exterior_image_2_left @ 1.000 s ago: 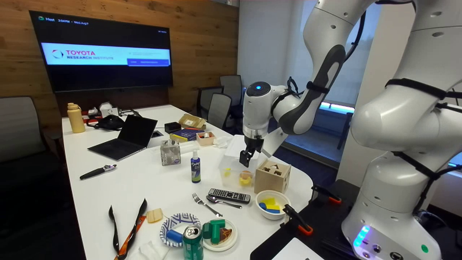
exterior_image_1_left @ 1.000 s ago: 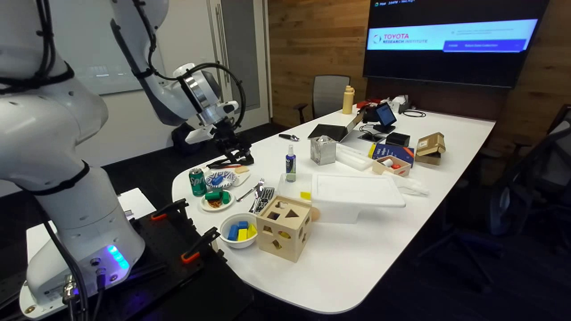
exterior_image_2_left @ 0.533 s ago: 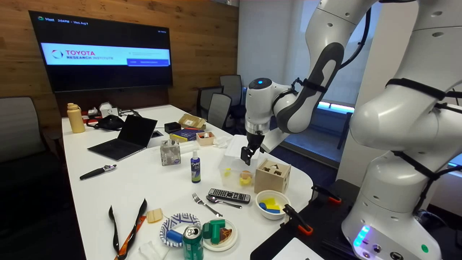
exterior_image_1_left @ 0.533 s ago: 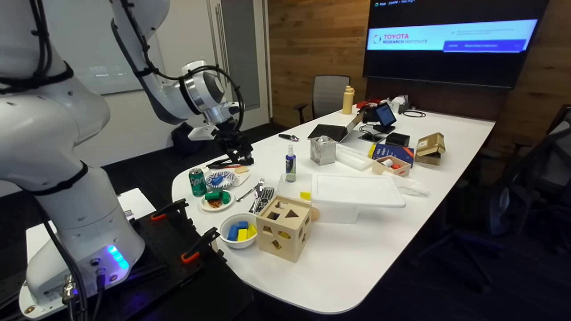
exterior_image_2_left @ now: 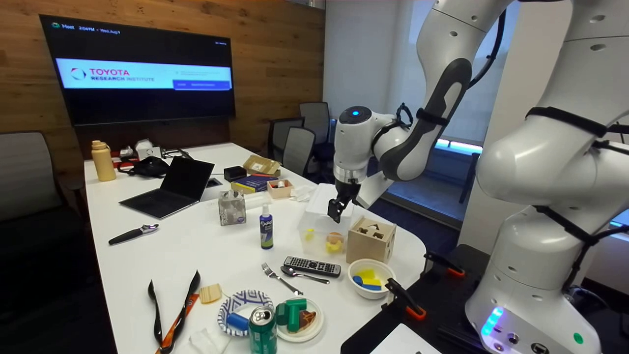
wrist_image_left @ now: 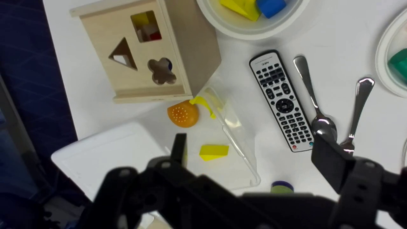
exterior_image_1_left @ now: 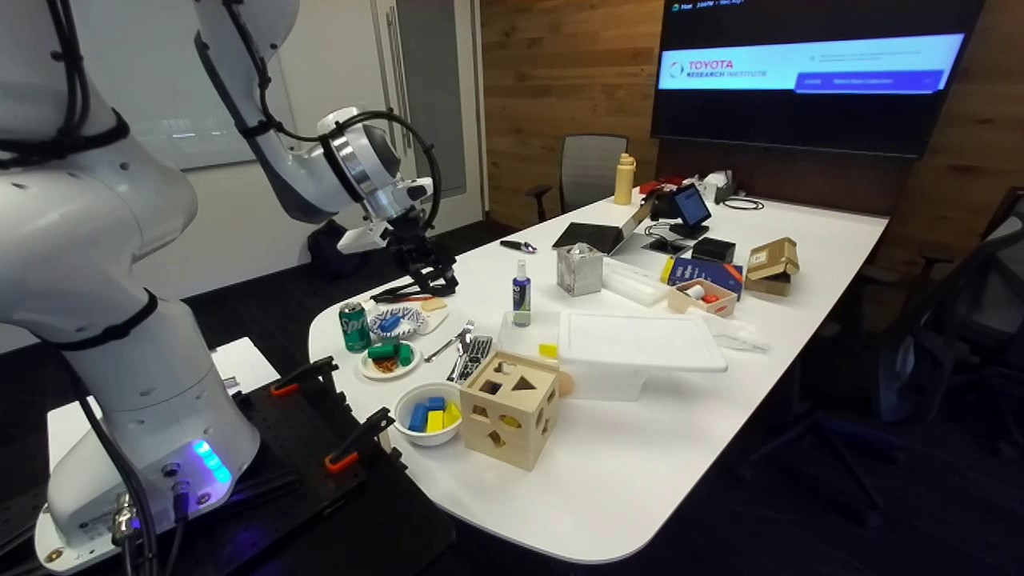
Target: Move the clear container forwards.
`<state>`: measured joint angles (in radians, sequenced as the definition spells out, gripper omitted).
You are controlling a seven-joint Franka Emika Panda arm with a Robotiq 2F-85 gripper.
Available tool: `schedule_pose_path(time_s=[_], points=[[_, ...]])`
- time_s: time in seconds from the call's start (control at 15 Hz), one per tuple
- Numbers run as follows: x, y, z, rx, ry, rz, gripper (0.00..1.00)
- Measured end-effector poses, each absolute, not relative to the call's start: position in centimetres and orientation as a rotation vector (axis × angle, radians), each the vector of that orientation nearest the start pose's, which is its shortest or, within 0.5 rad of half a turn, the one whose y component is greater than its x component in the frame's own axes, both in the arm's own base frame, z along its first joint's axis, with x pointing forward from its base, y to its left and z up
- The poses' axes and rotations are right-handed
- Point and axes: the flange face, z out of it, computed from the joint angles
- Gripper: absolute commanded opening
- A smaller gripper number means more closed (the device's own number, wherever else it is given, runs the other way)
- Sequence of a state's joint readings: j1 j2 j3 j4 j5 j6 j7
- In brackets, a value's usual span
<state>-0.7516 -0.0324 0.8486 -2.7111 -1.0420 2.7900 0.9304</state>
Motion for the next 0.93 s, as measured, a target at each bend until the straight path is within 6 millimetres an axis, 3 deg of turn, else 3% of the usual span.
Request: schedule_pose_path(time_s=[0.27, 0.47, 0.93], points=[[40.1, 8.3, 22.8, -3.434, -0.363, -0.663, 1.00], [41.8, 8.6, 20.5, -3.471, -0.446, -0.781, 1.00], [46.4, 7.4, 8.2, -3.563, -0.553, -0.717, 1.00]])
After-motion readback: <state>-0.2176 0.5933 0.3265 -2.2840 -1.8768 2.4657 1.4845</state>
